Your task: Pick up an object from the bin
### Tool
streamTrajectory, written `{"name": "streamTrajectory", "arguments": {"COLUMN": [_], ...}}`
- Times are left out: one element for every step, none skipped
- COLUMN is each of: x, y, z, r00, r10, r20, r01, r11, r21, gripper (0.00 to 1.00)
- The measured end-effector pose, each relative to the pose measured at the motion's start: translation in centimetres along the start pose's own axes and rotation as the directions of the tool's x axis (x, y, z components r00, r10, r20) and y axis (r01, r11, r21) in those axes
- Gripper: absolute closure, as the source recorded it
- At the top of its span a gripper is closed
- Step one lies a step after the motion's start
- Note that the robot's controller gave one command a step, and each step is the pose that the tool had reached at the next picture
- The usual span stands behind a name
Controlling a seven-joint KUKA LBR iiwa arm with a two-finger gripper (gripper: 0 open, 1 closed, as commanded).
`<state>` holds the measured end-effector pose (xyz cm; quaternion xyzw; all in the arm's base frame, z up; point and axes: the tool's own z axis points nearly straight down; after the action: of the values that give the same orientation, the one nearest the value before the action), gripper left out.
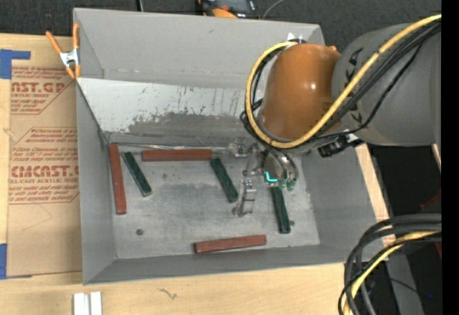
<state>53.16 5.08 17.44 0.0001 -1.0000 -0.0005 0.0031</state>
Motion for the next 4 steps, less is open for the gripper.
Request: {"name": "streamTrajectory", "arguments": {"x": [-3.3, -4.3, -4.4, -4.3], "y": [-5.7, -2.8, -2.9, -2.9], "z": [9.3, 10.5, 10.3, 10.4], "r00": [1.000, 0.995, 0.995, 0.994], "r10": [0.028, 0.104, 0.104, 0.105], "r20": [0.001, 0.007, 0.008, 0.007], "r01": [-0.028, -0.104, -0.104, -0.105], "r11": [1.000, 0.995, 0.995, 0.995], "r21": [0.002, -0.002, -0.001, -0.001], "gripper": [0.00, 0.00, 1.00, 0.00]}}
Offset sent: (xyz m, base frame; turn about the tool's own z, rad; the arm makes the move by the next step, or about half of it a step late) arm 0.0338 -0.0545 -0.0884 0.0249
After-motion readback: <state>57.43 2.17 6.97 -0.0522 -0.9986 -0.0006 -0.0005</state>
